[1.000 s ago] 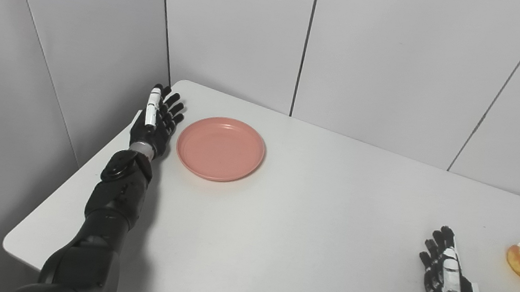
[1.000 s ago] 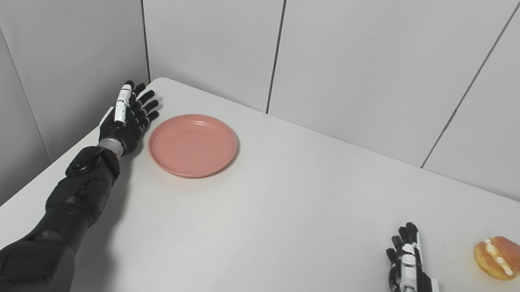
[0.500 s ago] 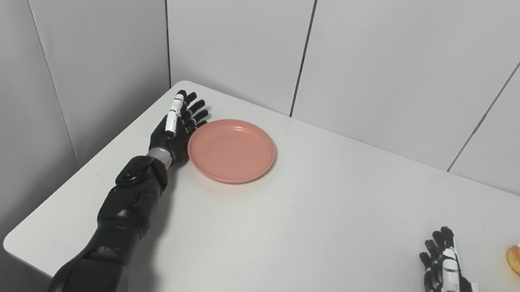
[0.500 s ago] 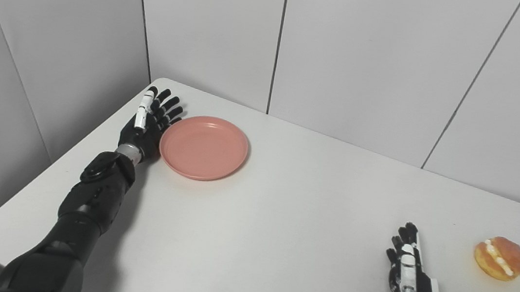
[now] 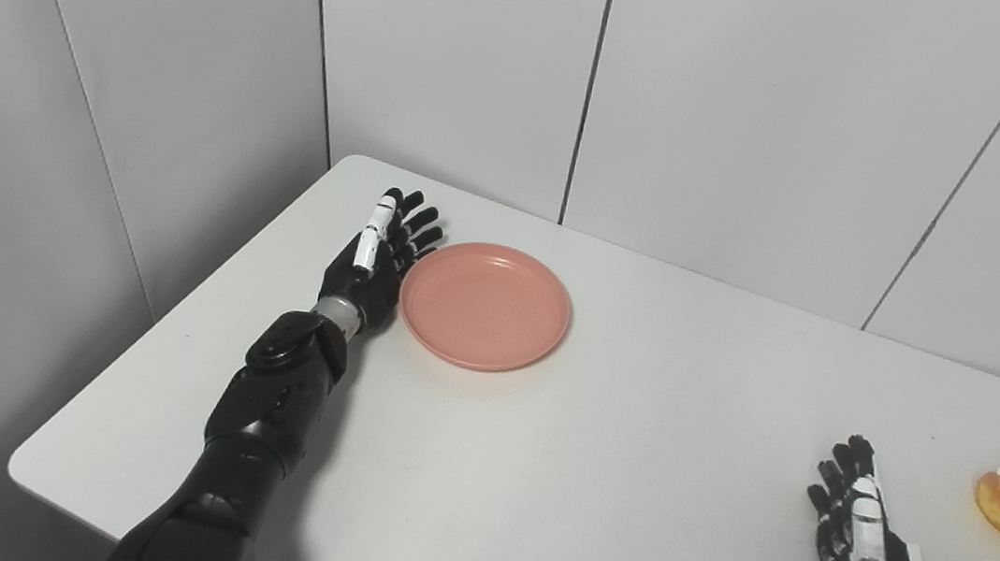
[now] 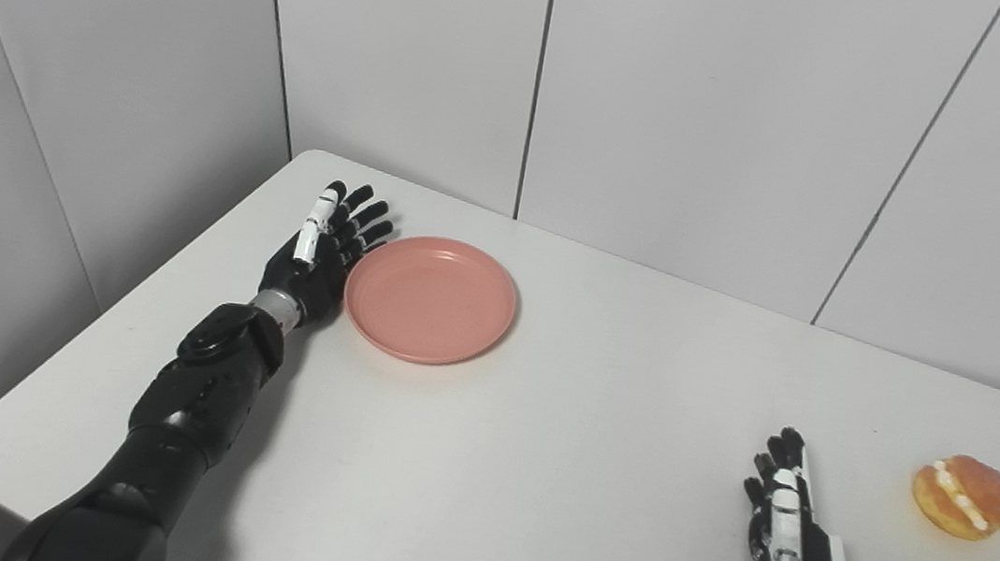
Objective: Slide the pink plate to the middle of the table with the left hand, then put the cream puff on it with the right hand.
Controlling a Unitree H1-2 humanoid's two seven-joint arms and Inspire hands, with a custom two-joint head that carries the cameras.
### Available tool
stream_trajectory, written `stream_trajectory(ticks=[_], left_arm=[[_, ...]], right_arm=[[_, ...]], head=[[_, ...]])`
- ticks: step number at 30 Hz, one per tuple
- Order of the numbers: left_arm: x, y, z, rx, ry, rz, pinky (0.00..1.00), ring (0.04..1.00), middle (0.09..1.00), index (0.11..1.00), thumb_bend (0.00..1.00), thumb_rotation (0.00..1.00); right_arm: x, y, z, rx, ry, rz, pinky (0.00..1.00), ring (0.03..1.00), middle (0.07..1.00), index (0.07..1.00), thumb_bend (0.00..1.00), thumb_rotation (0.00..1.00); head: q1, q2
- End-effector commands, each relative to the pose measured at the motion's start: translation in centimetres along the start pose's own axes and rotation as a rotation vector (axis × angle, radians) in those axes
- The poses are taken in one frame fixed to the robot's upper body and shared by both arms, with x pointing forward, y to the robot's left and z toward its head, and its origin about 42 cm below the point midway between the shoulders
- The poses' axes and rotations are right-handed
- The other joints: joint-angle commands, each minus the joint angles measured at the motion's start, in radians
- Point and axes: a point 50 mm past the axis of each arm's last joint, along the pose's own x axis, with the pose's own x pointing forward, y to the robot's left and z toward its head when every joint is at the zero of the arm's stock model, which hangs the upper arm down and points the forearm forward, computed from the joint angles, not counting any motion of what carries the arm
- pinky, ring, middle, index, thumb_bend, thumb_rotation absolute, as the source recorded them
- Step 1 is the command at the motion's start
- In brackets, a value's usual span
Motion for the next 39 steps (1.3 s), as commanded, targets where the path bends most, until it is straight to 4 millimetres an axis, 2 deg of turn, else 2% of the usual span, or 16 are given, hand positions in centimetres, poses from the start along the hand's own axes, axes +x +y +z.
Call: stream_trajectory(ticks=[1,13,24,39], left_arm=[[-0.6,-0.2,-1.8,-0.008,0.078,-0.018,0.82,0.824,0.844,0.837,0.36,1.00],[-0.6,-2.7,-3.0,-0.017,0.099,-0.084,0.82,0.824,0.831,0.826,0.40,1.00],[-0.8,-5.3,-4.4,-0.028,0.147,-0.151,0.80,0.808,0.821,0.813,0.39,1.00],[-3.4,-10.0,-6.7,-0.075,0.227,-0.287,0.81,0.830,0.844,0.839,0.38,1.00]], right_arm=[[-2.4,-0.4,-3.5,0.014,0.100,-0.032,1.00,1.000,1.000,1.000,0.16,1.00],[-2.3,0.0,-3.5,0.009,0.100,-0.037,1.00,1.000,1.000,1.000,0.17,1.00],[-2.2,0.3,-3.5,0.014,0.095,-0.035,1.00,1.000,1.000,1.000,0.19,1.00],[-1.9,1.0,-3.1,0.023,0.087,-0.048,1.00,1.000,1.000,1.000,0.21,1.00]], head=[[-0.003,0.003],[-0.036,0.023],[-0.068,0.042],[-0.133,0.082]])
